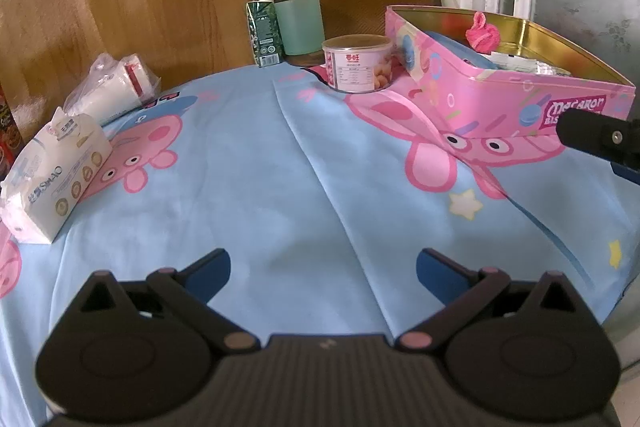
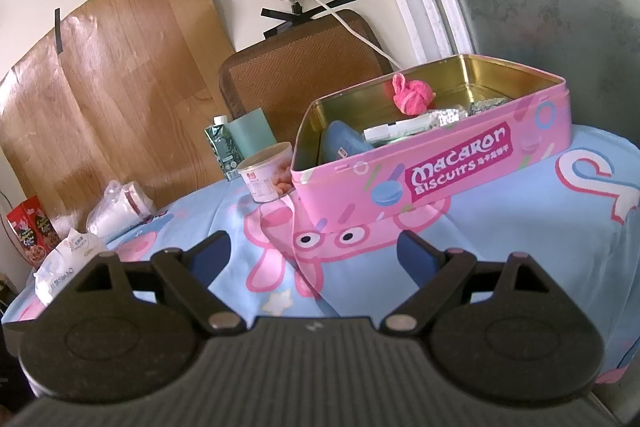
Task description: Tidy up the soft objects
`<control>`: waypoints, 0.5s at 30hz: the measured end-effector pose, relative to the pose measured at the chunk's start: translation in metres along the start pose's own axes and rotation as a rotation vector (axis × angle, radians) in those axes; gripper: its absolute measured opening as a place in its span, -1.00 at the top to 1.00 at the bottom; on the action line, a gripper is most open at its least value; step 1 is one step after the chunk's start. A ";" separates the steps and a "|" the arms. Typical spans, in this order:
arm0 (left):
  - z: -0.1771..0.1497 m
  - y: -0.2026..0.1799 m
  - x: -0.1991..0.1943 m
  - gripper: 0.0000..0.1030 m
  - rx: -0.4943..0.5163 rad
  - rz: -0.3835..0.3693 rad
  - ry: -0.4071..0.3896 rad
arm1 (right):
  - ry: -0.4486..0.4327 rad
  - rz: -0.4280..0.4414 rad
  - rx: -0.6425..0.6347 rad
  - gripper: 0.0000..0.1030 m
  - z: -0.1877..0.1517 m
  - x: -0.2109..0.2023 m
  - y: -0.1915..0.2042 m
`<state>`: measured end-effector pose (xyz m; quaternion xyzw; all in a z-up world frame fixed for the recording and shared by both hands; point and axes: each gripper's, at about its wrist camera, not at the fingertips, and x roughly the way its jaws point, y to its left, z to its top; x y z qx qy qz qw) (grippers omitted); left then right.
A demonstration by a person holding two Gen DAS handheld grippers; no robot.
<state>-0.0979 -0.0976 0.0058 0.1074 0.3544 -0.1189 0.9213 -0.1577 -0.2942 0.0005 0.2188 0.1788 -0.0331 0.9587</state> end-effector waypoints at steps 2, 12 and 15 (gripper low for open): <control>0.000 0.000 0.000 -0.99 0.001 0.000 0.000 | 0.001 0.002 0.000 -0.79 -0.001 0.001 0.000; 0.000 0.001 0.000 -0.99 0.003 -0.001 0.001 | 0.001 0.000 0.000 -0.79 -0.001 0.001 0.001; 0.000 0.001 0.000 -0.99 0.001 0.000 0.002 | 0.002 0.000 0.001 -0.79 -0.001 0.001 0.001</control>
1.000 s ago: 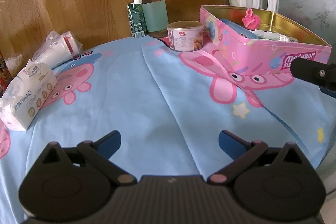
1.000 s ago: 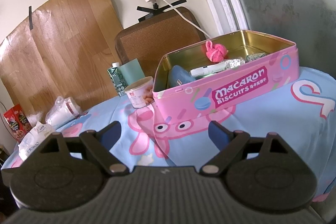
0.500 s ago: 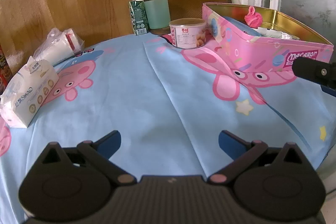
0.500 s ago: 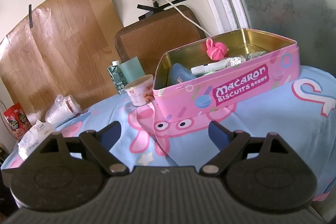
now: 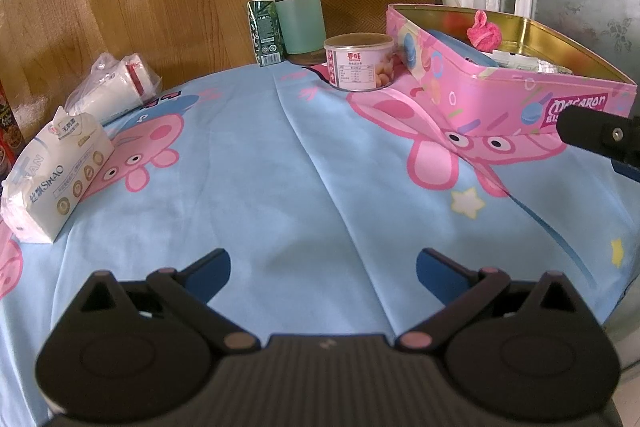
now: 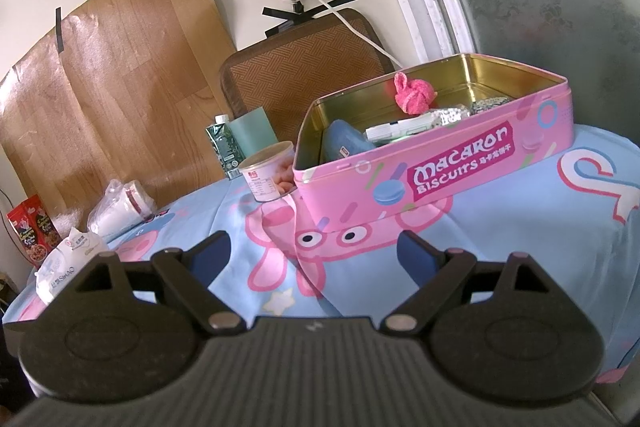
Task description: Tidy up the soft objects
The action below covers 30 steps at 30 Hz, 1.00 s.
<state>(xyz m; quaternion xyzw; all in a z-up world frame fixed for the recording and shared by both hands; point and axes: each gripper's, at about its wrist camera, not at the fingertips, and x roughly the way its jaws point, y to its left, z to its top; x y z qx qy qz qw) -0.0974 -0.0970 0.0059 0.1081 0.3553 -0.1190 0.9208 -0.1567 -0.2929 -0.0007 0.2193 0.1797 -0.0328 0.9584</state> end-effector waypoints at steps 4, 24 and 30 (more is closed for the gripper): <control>-0.001 0.001 -0.001 -0.99 0.000 0.002 -0.004 | -0.001 -0.001 -0.001 -0.79 0.000 0.000 0.000; 0.007 0.012 -0.031 -0.99 -0.073 0.114 -0.173 | -0.065 -0.015 -0.007 -0.85 0.000 -0.008 0.002; 0.007 0.008 -0.039 -0.99 -0.053 0.122 -0.191 | -0.063 -0.015 -0.002 -0.85 0.000 -0.007 0.002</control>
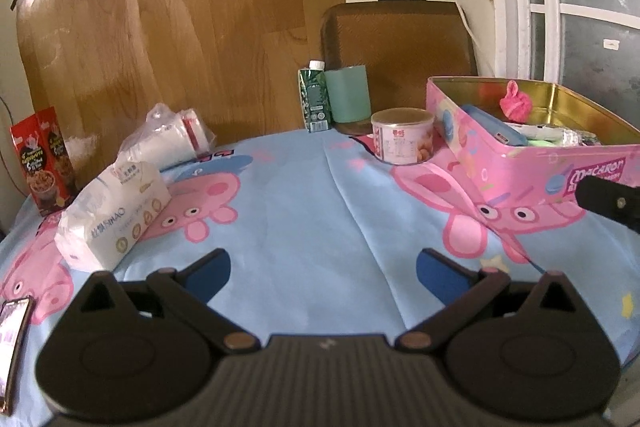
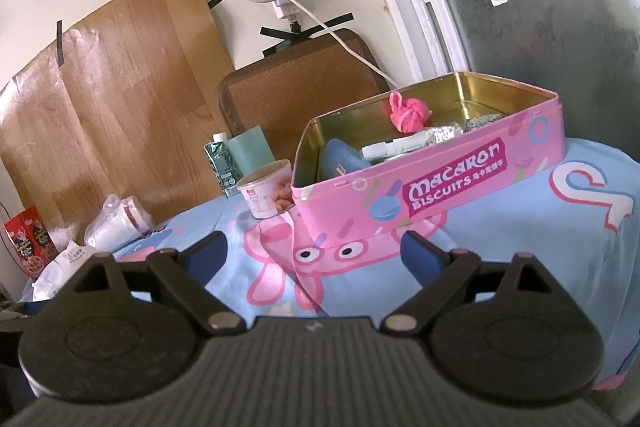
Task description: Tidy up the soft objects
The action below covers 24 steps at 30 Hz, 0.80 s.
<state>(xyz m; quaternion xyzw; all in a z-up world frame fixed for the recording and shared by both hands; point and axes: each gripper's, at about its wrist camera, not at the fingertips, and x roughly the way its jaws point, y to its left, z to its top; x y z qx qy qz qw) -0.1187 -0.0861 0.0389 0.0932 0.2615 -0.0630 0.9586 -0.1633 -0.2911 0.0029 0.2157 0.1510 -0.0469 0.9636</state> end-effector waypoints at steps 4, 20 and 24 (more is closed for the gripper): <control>0.000 -0.005 -0.002 -0.99 0.016 0.009 0.009 | 0.000 0.000 0.000 -0.85 0.000 0.000 -0.001; -0.012 -0.014 0.013 -0.99 0.044 -0.069 0.164 | -0.004 -0.008 0.020 -0.87 -0.001 -0.003 -0.001; -0.013 -0.017 0.012 -0.99 0.051 -0.067 0.168 | -0.004 -0.009 0.022 -0.88 -0.002 -0.004 -0.001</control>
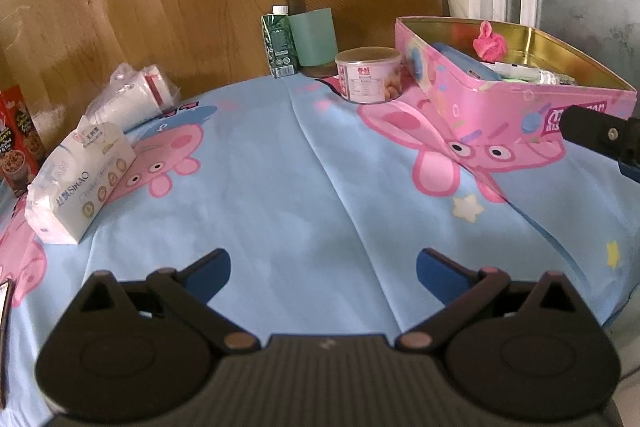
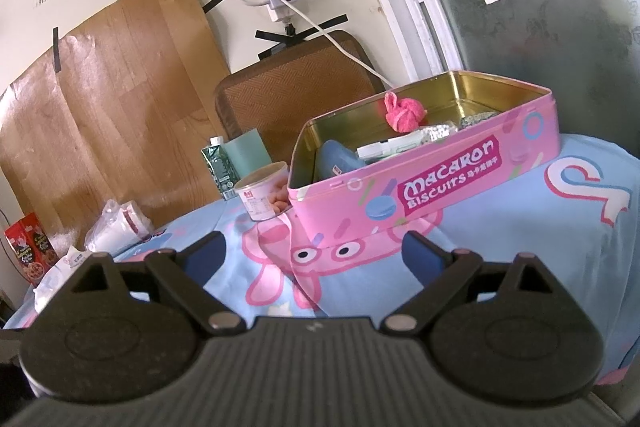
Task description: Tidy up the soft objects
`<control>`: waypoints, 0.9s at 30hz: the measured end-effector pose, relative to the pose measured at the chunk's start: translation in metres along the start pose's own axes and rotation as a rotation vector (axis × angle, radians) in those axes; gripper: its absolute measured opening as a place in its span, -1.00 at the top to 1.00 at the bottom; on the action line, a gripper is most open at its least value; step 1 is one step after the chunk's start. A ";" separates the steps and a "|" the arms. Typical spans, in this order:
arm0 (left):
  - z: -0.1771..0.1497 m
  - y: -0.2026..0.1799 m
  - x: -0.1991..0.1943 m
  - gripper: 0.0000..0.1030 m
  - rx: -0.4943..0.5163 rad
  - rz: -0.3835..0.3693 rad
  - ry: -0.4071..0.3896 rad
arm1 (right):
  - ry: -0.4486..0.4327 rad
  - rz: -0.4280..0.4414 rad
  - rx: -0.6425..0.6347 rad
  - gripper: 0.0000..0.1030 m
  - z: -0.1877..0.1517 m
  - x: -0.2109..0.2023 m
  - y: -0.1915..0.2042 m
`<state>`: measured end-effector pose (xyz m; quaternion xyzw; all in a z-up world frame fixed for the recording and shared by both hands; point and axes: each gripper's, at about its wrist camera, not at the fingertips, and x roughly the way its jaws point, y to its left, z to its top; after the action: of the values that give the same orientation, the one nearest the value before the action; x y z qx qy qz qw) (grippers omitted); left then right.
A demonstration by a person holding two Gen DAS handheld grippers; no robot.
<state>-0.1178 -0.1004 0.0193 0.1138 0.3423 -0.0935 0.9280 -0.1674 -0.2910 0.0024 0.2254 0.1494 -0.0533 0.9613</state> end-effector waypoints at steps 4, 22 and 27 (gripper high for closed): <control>0.000 -0.001 0.000 -0.99 0.003 0.001 0.005 | 0.004 0.002 0.003 -0.88 0.000 0.000 0.000; -0.001 -0.007 0.002 -0.99 0.028 0.003 0.014 | 0.005 0.010 0.011 -0.88 0.000 0.001 -0.003; 0.000 -0.009 0.003 -0.99 0.032 0.001 0.016 | 0.006 0.012 0.008 -0.88 0.000 0.001 -0.003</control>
<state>-0.1183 -0.1094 0.0160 0.1296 0.3482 -0.0975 0.9233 -0.1669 -0.2940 0.0008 0.2305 0.1506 -0.0475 0.9602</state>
